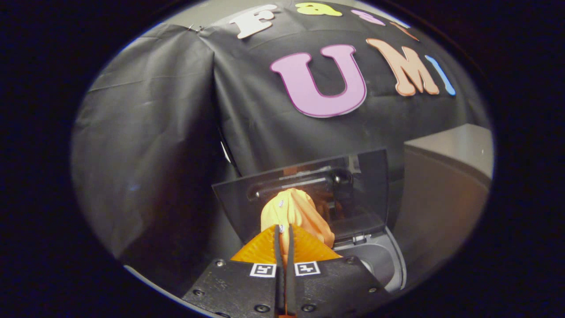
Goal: Put the clothes into the washing machine and then close the washing machine lid.
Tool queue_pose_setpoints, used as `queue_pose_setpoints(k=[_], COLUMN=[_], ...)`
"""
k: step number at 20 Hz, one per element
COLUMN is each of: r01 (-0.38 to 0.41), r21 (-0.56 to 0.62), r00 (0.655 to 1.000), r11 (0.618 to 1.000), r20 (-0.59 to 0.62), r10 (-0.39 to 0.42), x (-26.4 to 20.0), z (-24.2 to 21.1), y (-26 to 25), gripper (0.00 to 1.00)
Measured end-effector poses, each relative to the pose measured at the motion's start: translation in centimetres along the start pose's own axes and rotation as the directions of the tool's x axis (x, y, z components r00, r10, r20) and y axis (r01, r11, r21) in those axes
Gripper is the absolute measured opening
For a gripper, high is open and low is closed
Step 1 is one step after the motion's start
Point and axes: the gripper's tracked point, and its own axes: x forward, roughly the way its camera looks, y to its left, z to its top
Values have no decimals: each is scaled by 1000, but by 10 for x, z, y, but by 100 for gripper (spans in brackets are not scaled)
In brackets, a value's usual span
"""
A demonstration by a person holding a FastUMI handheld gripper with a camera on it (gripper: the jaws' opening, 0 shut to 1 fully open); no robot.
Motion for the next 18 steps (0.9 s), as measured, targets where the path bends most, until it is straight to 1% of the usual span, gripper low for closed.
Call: queue_pose_setpoints(k=[5,8,11,12,13,18], r01=[24,43,60,58,55,72], r21=[13,42,43,58,63,40], r00=[998,997,994,992,994,992], r11=[1000,998,997,997,996,997], r20=[-49,-71,-98,-118,-93,-102], r10=[-24,-40,-55,-51,-49,-67], x=[11,21,25,25,25,25], z=[-61,-87,-108,-110,-108,-111], y=[-25,-39,-48,-47,-47,-47], gripper=[1,1,1,1,2,5])
